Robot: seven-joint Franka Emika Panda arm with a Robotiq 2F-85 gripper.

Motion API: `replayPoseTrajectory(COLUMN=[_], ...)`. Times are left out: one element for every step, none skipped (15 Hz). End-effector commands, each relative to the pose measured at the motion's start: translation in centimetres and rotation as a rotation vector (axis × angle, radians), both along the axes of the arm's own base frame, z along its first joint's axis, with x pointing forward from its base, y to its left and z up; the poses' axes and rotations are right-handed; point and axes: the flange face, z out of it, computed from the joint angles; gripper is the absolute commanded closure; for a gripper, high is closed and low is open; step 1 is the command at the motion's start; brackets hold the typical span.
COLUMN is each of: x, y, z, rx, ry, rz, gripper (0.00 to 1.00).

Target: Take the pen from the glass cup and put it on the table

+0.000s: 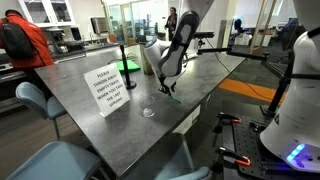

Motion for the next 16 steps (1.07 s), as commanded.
replayPoseTrajectory(x=[-0.1, 0.0, 0.0, 0.1, 0.2, 0.2, 0.1, -0.2, -0.4, -0.7, -1.0, -1.1, -1.2, -1.2, -1.0, -0.9], y=[0.3, 0.8, 1.3, 2.1, 2.7, 3.4, 4.0, 4.5, 4.7, 4.7, 4.7, 4.7, 4.7, 4.6, 4.6, 4.4], z=[2.0, 2.9, 3.8, 5.0, 6.0, 7.2, 8.5, 9.9, 11.2, 12.4, 13.6, 14.6, 15.3, 15.9, 16.4, 16.5], rx=[0.007, 0.057, 0.119, 0.177, 0.225, 0.280, 0.330, 0.377, 0.392, 0.397, 0.399, 0.399, 0.392, 0.380, 0.362, 0.346], ry=[-0.056, -0.033, -0.034, -0.021, -0.027, -0.018, -0.016, -0.003, 0.022, 0.035, 0.038, 0.037, 0.031, 0.018, 0.004, 0.000], rz=[0.009, 0.026, 0.066, 0.086, 0.118, 0.141, 0.171, 0.191, 0.189, 0.193, 0.208, 0.226, 0.237, 0.242, 0.275, 0.278], gripper=[0.32, 0.23, 0.16, 0.10, 0.02, 0.00, 0.00, 0.00, 0.00, 0.00, 0.00, 0.00, 0.00, 0.00, 0.00, 0.00])
